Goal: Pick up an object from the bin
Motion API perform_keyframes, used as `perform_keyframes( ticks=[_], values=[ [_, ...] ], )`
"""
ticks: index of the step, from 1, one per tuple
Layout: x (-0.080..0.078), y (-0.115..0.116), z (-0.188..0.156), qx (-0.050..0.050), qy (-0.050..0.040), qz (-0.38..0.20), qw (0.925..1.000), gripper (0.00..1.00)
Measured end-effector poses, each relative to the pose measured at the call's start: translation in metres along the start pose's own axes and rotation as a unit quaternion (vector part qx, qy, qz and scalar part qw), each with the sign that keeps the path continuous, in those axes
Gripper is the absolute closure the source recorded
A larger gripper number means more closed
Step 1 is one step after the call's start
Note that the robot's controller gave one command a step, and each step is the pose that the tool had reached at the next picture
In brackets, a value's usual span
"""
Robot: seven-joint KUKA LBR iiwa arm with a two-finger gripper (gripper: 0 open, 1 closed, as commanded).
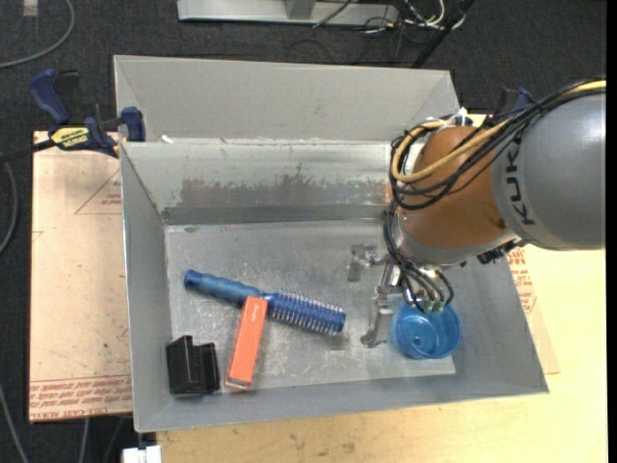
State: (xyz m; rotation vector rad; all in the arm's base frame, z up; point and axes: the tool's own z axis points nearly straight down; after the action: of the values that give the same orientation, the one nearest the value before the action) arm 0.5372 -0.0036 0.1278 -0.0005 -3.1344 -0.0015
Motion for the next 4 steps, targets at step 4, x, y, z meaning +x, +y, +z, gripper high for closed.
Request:
perform_keyframes(
  ticks=[4],
  values=[
    [0.014,0.081,-0.017,-0.001,-0.0018,0.015,0.9999,0.00]
  ],
)
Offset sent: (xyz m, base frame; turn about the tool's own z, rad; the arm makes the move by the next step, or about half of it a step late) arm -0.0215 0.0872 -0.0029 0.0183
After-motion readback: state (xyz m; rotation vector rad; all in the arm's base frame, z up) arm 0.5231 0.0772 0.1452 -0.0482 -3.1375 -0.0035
